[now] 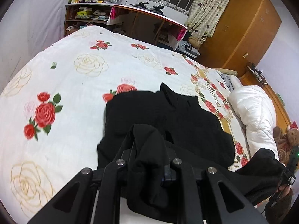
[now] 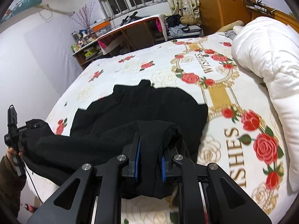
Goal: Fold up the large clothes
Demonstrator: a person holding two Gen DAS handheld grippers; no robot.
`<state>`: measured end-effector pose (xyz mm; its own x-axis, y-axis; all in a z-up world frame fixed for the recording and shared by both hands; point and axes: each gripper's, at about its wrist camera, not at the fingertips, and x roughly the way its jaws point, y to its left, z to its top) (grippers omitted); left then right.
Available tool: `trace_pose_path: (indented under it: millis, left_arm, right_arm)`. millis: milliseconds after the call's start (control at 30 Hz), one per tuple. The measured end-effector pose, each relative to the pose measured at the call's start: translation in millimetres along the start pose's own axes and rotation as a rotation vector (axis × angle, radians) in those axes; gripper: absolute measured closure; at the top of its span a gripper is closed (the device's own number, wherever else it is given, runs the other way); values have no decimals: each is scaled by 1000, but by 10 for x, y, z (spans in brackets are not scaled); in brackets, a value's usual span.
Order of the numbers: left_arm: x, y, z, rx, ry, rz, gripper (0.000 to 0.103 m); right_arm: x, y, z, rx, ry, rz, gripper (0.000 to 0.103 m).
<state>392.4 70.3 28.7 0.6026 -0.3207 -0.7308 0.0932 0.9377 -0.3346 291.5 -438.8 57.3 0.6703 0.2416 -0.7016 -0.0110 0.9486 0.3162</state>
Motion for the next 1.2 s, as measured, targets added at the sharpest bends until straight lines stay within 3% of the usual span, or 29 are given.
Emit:
trace_pose_path:
  millis: [300,667,900,1100,1200]
  left_arm:
    - [667,1,502,-20,13,56,85]
    - [1460,112,916,-66,63,93,85]
    - [2025,188,916,-90,123,153,83]
    - [2185,159,889,-69,134,194,80]
    - [2194,203,898,-109,131,169,75]
  right_arm:
    - [617,-143,535,16,16,-42,86]
    - [1378,-372,941,73,76,-57,86]
    - [1955,-488,999,103,147,-102,85]
    - [2197,-529,974,126,178,-152,85]
    - [2227,-530,969,132,185,-165,85]
